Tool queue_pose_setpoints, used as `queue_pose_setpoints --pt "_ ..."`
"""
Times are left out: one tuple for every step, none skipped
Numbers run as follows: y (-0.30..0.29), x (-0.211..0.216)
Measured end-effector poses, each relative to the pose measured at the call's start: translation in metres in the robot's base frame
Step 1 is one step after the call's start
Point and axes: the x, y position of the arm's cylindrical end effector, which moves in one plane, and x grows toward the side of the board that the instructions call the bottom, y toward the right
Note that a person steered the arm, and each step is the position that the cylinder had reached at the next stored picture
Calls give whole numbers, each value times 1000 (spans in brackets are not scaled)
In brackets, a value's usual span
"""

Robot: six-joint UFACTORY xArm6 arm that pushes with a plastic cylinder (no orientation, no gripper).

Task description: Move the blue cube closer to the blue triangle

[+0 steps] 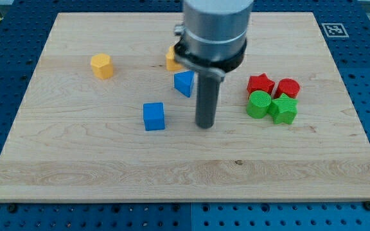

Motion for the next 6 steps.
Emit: queue_pose_setpoints --pt "-33 30" --pt "-55 37" --pt "-84 18" --pt "-87 -7" --pt "-69 -18" --pt "-69 -48"
